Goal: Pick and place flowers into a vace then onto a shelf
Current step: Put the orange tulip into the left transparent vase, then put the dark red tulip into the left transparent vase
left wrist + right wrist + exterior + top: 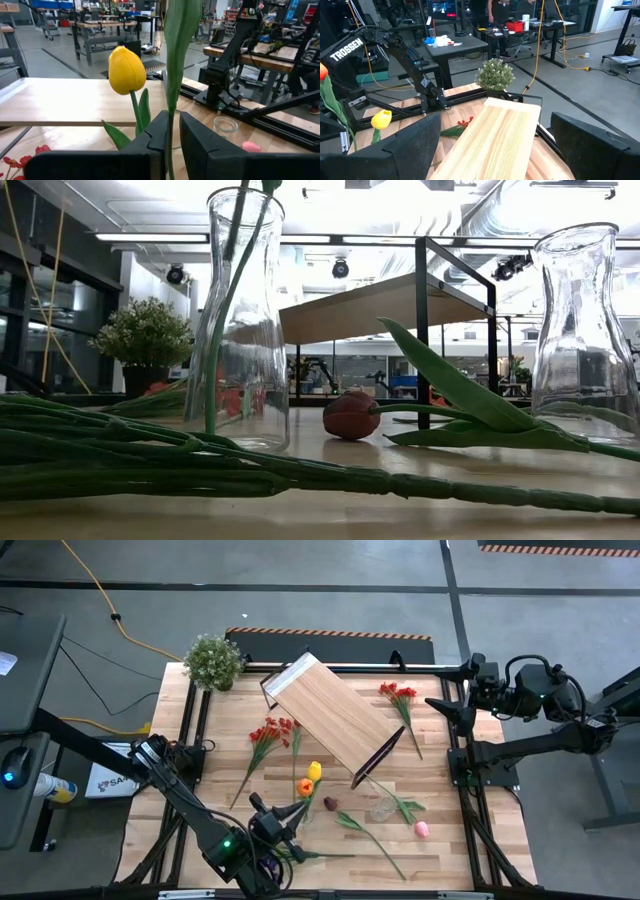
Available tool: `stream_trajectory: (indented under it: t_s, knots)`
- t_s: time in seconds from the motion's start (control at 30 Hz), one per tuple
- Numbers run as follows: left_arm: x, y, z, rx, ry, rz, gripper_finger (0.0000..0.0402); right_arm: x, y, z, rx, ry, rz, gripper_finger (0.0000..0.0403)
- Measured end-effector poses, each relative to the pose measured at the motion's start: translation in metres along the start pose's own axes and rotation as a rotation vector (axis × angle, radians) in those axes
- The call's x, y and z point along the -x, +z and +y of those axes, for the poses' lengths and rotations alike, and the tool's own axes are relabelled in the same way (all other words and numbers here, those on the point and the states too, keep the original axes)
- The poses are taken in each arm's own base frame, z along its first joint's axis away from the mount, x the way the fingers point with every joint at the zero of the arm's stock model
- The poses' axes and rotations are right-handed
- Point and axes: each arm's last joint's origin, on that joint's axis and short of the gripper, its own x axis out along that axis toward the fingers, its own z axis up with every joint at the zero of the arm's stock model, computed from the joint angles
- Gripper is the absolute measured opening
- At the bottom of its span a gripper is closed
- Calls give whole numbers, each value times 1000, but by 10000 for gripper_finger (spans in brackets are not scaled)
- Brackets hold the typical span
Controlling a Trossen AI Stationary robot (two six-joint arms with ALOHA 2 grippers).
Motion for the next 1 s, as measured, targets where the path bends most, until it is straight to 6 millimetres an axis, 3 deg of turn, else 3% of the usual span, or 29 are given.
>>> stream_trajectory:
  t_s: [0.47, 0.8, 1.0]
  knots:
    - [0, -1, 0, -1, -12, 28, 34, 0, 0, 0, 2, 0, 0, 365]
    - [0, -1, 0, -1, -15, 33, 68, 0, 0, 0, 3, 0, 0, 366]
    - [1, -3, -2, 19, -54, 122, 75, 0, 0, 0, 3, 0, 0, 365]
